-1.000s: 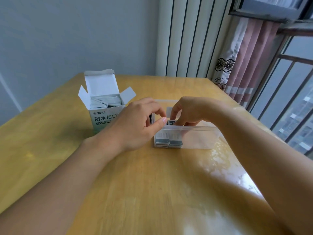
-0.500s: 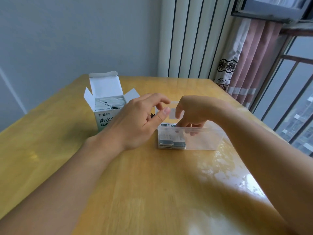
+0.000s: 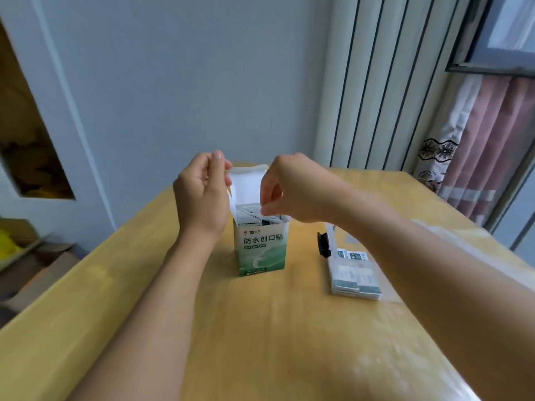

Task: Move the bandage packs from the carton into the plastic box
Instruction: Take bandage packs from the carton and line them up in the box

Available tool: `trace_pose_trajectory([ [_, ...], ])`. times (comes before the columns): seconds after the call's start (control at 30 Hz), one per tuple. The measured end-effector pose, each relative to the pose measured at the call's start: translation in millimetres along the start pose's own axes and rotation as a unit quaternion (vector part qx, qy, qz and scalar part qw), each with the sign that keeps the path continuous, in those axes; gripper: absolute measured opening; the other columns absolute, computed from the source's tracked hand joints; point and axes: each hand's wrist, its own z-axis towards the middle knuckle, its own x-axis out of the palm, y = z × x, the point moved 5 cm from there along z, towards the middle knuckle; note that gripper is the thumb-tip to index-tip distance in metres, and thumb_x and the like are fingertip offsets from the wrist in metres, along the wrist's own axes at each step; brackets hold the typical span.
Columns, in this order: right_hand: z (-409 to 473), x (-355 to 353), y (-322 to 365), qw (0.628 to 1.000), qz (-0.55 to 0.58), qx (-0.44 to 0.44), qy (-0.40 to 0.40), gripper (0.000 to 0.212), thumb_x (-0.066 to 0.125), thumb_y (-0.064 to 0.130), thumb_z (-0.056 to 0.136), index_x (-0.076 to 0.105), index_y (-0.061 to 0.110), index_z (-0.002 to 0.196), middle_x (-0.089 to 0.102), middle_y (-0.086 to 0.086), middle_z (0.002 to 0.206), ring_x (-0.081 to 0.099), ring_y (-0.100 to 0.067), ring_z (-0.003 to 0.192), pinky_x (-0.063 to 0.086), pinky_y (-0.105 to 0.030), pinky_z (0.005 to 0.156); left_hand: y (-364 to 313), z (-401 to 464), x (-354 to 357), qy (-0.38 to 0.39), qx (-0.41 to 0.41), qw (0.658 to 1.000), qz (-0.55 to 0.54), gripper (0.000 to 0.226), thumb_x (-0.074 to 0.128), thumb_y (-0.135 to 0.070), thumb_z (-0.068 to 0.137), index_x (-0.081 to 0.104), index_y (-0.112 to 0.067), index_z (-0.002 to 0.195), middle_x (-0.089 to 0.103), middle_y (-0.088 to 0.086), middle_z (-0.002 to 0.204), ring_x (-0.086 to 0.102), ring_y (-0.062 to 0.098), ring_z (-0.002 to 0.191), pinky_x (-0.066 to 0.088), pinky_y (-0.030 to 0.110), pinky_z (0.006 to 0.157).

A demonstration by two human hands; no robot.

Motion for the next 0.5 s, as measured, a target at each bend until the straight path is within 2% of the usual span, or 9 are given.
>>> trace_pose_trajectory([
  [0.07, 9.4, 10.3, 4.0, 0.997, -0.038, 0.004, 0.072, 0.003, 0.076, 0.018, 0.081, 0.078, 0.02, 0.081, 0.074, 0.002, 0.078, 0.069, -0.018, 0.076, 0.06, -0.035, 0.072, 4.5, -2.0, 4.4, 0.02, 0.004, 1.0, 0.023, 0.035, 0.044, -0.044, 0.098, 0.062, -0.024, 0.074, 0.058, -0.007, 0.063, 0.055, 0.015, 0.065, 0.045, 0.037, 0.066],
  [0.13, 14.1, 14.1, 5.7, 0.993, -0.053, 0.013, 0.106, 0.004, 0.075, 0.017, 0.081, 0.078, 0.021, 0.081, 0.075, 0.002, 0.078, 0.07, -0.018, 0.078, 0.059, -0.032, 0.07, 6.1, -3.4, 7.8, 0.039, 0.002, 0.998, 0.039, 0.036, 0.042, -0.044, 0.098, 0.062, -0.023, 0.077, 0.059, -0.005, 0.065, 0.055, 0.014, 0.065, 0.044, 0.033, 0.066],
  [0.3, 15.7, 13.4, 7.4, 0.996, -0.058, 0.023, 0.069, 0.02, 0.074, 0.009, 0.075, 0.072, 0.027, 0.066, 0.07, 0.007, 0.068, 0.069, -0.018, 0.069, 0.061, -0.035, 0.065, 4.1, -6.8, 9.6, 0.042, 0.007, 0.998, 0.047, 0.039, 0.039, -0.044, 0.099, 0.063, -0.021, 0.079, 0.06, -0.006, 0.066, 0.056, 0.009, 0.066, 0.043, 0.027, 0.064],
  [0.5, 9.5, 16.3, 5.1, 0.997, -0.063, 0.021, 0.048, 0.021, 0.072, 0.007, 0.074, 0.072, 0.026, 0.066, 0.07, 0.005, 0.069, 0.069, -0.019, 0.066, 0.059, -0.032, 0.061, 0.0, -9.5, 13.1, 0.046, 0.023, 0.997, 0.059, 0.038, 0.04, -0.043, 0.101, 0.063, -0.02, 0.08, 0.06, -0.009, 0.066, 0.056, 0.002, 0.066, 0.042, 0.024, 0.065],
])
